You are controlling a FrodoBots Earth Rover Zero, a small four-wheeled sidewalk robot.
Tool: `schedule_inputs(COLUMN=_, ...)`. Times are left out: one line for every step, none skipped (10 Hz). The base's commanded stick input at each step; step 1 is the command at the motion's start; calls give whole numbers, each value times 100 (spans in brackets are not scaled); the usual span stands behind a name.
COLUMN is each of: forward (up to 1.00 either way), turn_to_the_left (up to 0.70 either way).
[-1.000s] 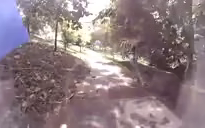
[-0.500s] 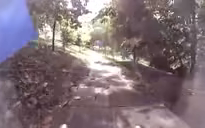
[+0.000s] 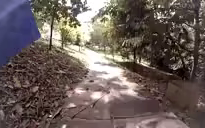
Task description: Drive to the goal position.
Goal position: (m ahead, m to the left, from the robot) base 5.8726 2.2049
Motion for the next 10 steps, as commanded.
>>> schedule_inputs(forward=50, turn_to_the_left=0)
schedule_inputs(forward=50, turn_to_the_left=0)
schedule_inputs(forward=50, turn_to_the_left=0)
schedule_inputs(forward=50, turn_to_the_left=0)
schedule_inputs(forward=50, turn_to_the_left=0)
schedule_inputs(forward=50, turn_to_the_left=0)
schedule_inputs(forward=50, turn_to_the_left=0)
schedule_inputs(forward=50, turn_to_the_left=0)
schedule_inputs(forward=50, turn_to_the_left=0)
schedule_inputs(forward=50, turn_to_the_left=0)
